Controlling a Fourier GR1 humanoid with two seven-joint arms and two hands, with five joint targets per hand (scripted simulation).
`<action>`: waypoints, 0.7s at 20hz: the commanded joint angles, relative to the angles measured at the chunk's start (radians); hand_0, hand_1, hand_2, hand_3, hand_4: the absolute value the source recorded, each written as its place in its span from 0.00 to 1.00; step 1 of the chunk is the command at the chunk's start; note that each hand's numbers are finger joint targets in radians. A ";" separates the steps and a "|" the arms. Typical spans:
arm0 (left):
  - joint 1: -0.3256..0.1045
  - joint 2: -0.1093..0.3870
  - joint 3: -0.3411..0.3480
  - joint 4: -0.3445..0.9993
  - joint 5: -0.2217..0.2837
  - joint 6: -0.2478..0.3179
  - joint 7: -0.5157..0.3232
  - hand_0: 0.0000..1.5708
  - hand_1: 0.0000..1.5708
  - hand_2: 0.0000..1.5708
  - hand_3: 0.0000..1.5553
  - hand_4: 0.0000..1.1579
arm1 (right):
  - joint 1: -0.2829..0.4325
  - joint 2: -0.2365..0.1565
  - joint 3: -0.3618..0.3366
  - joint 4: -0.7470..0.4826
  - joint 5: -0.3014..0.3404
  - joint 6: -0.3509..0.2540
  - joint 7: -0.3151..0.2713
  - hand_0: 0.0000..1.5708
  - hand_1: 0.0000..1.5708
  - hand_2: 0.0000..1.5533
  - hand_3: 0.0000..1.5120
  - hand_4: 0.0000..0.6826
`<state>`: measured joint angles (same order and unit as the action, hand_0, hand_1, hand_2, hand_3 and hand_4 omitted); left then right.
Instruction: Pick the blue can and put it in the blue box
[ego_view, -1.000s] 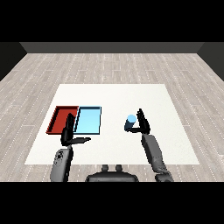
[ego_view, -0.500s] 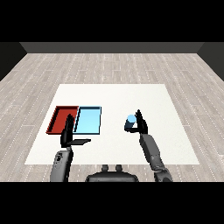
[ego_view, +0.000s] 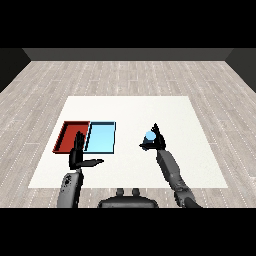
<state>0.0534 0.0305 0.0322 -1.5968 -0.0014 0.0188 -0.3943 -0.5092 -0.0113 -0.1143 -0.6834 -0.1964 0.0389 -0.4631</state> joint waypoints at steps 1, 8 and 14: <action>0.008 0.032 0.030 0.039 0.009 -0.029 -0.035 0.00 0.00 0.00 0.00 0.00 | -0.024 -0.019 -0.021 0.023 -0.017 0.020 0.006 0.00 0.00 0.00 0.00 0.00; -0.052 0.029 0.036 0.062 0.019 -0.026 -0.005 0.00 0.00 0.00 0.00 0.00 | -0.076 -0.030 -0.015 0.079 -0.012 0.003 0.001 0.00 0.00 0.00 0.00 0.00; -0.038 0.002 0.019 0.014 0.007 0.008 0.014 0.00 0.00 0.00 0.00 0.00 | -0.143 -0.009 -0.029 0.150 -0.024 -0.130 0.003 0.56 0.56 0.70 0.63 0.00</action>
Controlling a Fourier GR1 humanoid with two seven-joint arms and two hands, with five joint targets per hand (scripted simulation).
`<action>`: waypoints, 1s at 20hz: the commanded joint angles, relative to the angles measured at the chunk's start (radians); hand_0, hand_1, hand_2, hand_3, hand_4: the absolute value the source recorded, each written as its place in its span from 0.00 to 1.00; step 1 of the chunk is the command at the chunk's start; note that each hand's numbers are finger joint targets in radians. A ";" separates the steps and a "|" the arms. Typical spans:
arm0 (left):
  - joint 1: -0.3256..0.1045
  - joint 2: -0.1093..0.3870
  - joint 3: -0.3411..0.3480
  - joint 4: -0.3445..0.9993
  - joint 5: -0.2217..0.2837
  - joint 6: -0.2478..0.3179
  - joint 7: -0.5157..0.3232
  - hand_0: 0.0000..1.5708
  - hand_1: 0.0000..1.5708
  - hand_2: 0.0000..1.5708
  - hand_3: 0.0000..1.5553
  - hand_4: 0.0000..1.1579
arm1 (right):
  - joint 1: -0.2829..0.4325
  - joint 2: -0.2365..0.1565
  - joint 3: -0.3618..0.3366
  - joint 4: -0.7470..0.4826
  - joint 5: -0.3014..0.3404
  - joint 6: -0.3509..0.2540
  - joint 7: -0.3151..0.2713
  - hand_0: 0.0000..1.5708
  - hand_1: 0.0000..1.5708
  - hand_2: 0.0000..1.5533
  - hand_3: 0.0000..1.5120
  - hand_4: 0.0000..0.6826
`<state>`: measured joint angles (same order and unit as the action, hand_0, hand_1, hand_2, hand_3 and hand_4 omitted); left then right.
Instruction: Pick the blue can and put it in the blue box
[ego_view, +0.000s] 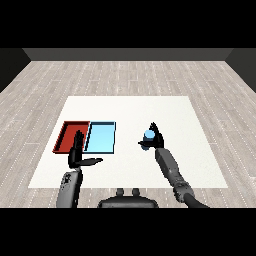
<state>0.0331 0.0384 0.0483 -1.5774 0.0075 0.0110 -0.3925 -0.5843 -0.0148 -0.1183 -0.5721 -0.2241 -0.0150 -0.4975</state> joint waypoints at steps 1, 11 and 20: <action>0.013 0.018 0.021 0.025 0.028 -0.037 -0.037 0.00 0.00 0.00 0.00 0.00 | -0.112 -0.024 -0.037 0.103 0.013 -0.076 0.013 0.68 0.68 0.79 0.78 0.00; -0.017 0.028 0.024 -0.003 0.022 -0.029 0.005 0.00 0.00 0.00 0.00 0.00 | -0.039 0.015 0.044 0.035 0.032 -0.156 0.011 0.91 0.91 0.93 0.91 0.74; 0.028 -0.014 -0.040 0.026 -0.013 -0.020 -0.035 0.00 0.00 0.00 0.00 0.00 | -0.020 0.011 0.124 -0.151 0.103 -0.235 0.023 0.92 0.92 0.95 0.90 0.73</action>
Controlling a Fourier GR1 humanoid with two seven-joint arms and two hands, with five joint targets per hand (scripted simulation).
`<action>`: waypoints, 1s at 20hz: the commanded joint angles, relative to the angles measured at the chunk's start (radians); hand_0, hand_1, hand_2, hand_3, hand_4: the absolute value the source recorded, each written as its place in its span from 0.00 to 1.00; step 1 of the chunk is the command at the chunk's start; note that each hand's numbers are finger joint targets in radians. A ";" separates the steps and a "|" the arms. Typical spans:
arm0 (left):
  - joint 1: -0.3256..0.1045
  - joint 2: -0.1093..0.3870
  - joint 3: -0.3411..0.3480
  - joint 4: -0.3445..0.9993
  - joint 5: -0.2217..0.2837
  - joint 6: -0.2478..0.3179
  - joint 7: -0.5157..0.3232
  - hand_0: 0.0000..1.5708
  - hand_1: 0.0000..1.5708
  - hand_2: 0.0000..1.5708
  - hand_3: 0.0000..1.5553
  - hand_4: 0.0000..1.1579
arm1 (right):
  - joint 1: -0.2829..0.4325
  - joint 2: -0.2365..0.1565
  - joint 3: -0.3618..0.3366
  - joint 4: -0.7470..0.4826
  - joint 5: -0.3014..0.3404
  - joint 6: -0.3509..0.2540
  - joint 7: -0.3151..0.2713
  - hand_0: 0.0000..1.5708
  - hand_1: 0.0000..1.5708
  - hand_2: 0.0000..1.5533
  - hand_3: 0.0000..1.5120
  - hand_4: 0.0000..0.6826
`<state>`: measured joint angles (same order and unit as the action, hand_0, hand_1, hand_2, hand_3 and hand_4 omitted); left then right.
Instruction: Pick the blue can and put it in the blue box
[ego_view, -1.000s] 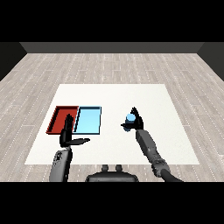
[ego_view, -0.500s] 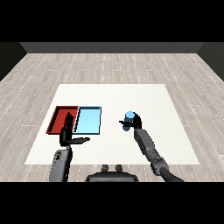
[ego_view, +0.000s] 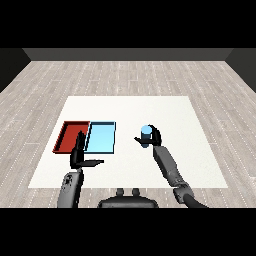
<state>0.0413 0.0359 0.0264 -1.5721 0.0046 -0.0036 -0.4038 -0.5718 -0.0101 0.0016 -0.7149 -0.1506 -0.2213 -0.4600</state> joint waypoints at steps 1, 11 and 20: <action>-0.018 -0.028 -0.037 0.028 -0.016 0.005 0.011 0.00 0.00 0.00 0.00 0.00 | -0.025 0.010 0.059 -0.091 0.011 -0.072 0.056 0.93 0.93 0.95 0.91 0.75; -0.100 -0.035 -0.117 0.079 -0.029 0.043 0.051 0.00 0.00 0.00 0.00 0.00 | 0.057 0.010 0.183 -0.379 0.009 -0.080 0.163 0.92 0.92 0.95 0.90 0.79; -0.101 -0.036 -0.201 0.007 0.017 0.069 0.117 0.00 0.00 0.00 0.00 0.00 | 0.128 -0.020 0.141 -0.447 0.044 -0.002 0.191 0.92 0.92 0.94 0.89 0.82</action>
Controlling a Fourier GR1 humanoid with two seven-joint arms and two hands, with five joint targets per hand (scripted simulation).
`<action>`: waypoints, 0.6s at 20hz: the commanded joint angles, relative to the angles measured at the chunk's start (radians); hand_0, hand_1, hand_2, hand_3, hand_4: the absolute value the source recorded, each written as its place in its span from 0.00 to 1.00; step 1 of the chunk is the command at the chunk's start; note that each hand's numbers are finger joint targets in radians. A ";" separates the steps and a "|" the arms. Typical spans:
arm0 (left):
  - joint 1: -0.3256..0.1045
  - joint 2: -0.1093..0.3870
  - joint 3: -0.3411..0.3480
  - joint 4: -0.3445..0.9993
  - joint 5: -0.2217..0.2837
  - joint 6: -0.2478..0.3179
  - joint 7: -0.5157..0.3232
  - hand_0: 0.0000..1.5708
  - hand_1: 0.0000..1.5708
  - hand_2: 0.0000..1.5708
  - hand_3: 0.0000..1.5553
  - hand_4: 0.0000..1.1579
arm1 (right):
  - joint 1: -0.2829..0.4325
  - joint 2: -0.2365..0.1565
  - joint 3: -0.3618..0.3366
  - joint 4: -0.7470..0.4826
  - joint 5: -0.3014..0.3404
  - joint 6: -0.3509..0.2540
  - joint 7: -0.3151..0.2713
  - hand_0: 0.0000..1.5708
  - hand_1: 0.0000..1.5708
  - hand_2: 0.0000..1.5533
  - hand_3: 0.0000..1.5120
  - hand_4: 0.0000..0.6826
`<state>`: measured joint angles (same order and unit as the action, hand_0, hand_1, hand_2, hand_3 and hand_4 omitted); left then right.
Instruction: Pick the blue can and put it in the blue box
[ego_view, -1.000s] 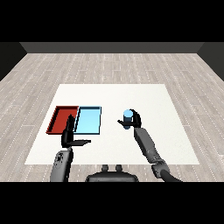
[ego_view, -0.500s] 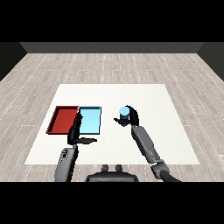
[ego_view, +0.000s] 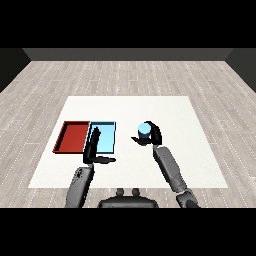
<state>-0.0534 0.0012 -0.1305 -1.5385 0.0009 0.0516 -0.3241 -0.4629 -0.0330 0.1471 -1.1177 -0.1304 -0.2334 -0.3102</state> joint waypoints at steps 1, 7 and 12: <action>-0.051 -0.001 -0.012 0.063 0.014 -0.006 -0.001 0.00 0.00 0.00 0.00 0.00 | 0.084 -0.031 -0.017 -0.077 0.001 0.063 -0.005 0.92 0.92 0.94 0.89 0.82; -0.122 -0.001 -0.100 0.114 0.107 0.065 0.003 0.00 0.00 0.00 0.00 0.00 | 0.073 0.031 0.030 -0.132 0.040 0.015 0.018 0.94 0.94 0.94 0.91 0.83; -0.169 -0.001 -0.238 0.052 0.119 0.209 0.077 0.00 0.00 0.00 0.00 0.00 | 0.052 0.031 0.030 -0.181 0.066 -0.007 0.100 0.92 0.92 0.95 0.91 0.82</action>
<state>-0.1853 0.0002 -0.2524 -1.4692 0.0933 0.1504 -0.2769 -0.4050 -0.0247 0.1479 -1.2554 -0.0826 -0.1978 -0.2563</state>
